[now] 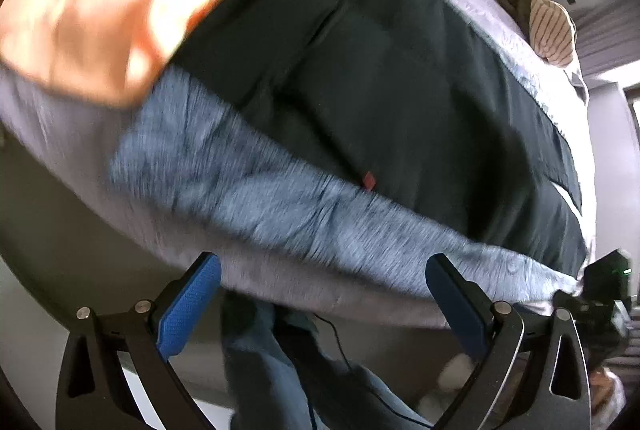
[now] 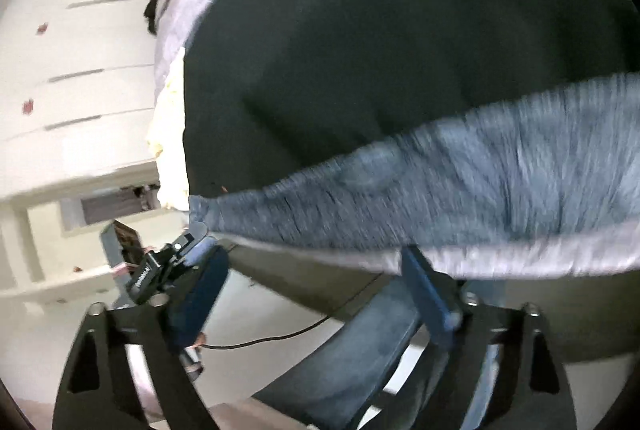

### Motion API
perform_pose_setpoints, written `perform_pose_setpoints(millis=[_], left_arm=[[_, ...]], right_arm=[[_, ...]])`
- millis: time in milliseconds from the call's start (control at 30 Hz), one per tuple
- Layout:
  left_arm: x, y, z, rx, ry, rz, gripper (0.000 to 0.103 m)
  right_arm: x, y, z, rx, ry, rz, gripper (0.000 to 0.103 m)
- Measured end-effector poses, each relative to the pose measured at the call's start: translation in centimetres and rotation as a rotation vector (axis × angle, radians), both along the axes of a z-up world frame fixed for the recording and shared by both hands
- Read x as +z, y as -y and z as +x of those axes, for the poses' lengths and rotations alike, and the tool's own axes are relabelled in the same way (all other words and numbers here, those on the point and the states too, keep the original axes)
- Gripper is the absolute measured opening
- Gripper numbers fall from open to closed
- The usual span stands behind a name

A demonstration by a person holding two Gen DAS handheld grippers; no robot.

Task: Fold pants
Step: 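Lower both grippers onto the patterned waistband of the black trousers, then grasp the waistband with both grippers and lift it off the bed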

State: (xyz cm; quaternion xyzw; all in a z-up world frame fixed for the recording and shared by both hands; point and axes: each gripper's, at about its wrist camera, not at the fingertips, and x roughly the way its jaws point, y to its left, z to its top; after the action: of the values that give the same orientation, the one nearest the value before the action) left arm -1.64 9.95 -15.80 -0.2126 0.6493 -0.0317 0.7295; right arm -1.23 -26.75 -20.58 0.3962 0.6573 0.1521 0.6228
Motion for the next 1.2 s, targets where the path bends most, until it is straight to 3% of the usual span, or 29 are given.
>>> perform_pose_setpoints(millis=[167,267,433,633,733,800,867,1000,1133,1200], left_arm=[[-1.6,0.1,0.2,0.009,-0.003,-0.035,0.103],[-0.3,0.3,1.2,0.034,0.052,-0.073,0.103],[2.1,1.0,3.3,0.048,0.138,-0.109,0.103],[-0.5,1.4,2.8,0.046,0.051,-0.043,0.102],[-1.4,1.1,2.4,0.057,0.022,-0.037,0.095],[-1.7,1.0,2.2,0.058,0.010,-0.021,0.083],[-2.0,0.9,2.3,0.061,-0.006,-0.012,0.078],[-1.9,0.7,2.8,0.076,0.002,-0.016,0.064],[-2.2,0.4,2.7,0.080,-0.002,-0.027,0.064],[-2.7,0.5,2.8,0.079,-0.014,-0.025,0.064]], right_arm=[[-2.1,2.0,-1.2,-0.103,-0.054,-0.002,0.079],[-0.6,3.5,-0.5,-0.193,0.025,0.057,0.079],[0.6,4.6,0.7,-0.216,0.086,0.062,0.079],[-1.2,4.5,-0.6,-0.245,0.024,0.075,0.079],[-1.7,5.0,-1.3,-0.253,0.000,0.072,0.079],[-2.1,5.4,-1.7,-0.268,-0.022,0.073,0.079],[-2.3,5.9,-2.2,-0.280,-0.037,0.076,0.079],[-1.9,6.4,-2.0,-0.315,-0.009,0.096,0.076],[-1.6,6.5,-0.8,-0.332,0.018,0.093,0.074],[-2.6,6.3,-0.8,-0.335,-0.017,0.075,0.062]])
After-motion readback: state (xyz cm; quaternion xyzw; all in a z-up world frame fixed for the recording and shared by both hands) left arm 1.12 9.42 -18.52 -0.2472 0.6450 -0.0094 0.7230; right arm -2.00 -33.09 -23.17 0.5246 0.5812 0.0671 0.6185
